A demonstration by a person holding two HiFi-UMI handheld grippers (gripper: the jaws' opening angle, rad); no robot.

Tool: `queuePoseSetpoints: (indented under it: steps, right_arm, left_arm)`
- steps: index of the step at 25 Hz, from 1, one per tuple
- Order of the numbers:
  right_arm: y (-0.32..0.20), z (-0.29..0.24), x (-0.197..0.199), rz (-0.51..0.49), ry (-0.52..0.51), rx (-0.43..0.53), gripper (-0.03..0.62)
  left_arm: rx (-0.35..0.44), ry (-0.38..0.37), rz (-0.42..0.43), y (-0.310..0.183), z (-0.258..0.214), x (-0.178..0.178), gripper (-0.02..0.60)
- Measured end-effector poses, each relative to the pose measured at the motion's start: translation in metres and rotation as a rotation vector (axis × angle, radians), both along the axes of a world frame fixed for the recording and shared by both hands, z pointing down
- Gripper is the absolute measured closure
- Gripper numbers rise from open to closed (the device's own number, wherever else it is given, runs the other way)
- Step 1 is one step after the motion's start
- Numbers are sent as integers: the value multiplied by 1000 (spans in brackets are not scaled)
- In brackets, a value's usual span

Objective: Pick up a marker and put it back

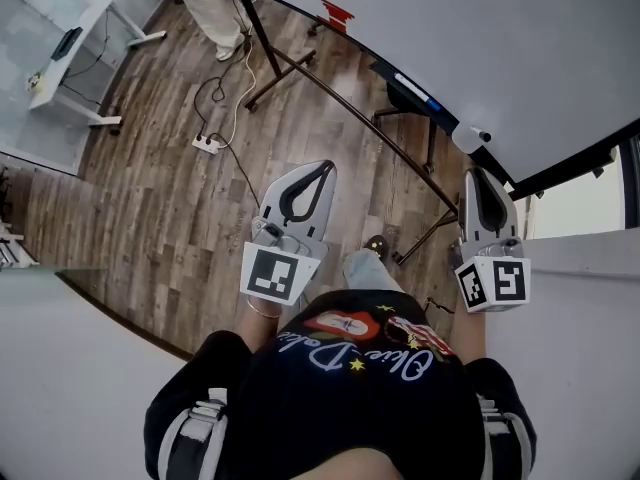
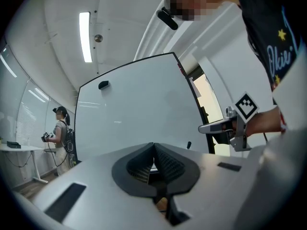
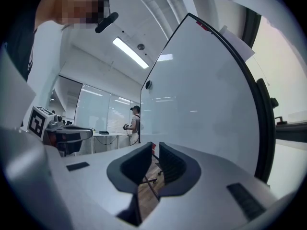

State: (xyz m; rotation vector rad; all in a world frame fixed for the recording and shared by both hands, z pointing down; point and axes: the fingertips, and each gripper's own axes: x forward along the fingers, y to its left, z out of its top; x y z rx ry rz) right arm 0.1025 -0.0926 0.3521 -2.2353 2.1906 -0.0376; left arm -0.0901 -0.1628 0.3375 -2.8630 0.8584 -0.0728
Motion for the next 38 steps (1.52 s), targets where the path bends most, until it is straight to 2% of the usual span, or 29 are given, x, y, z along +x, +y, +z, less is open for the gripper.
queuePoseSetpoints:
  steps: [9,17,31,38]
  right_arm:
    - [-15,4,51,89,7,-21,548]
    - [-28,22,85,147,22,-82,516]
    - [-64,64,102,174,41,-175,493]
    - [-69,78,109,218,73,-200,493]
  left_arm:
    - [1,-4,103,-30,-3,63,578]
    - [10,-14,197,-44,-1,110,578]
    - [44,-39,251,-79,1,149,578]
    - [29,-31,268,-90,7,158,577]
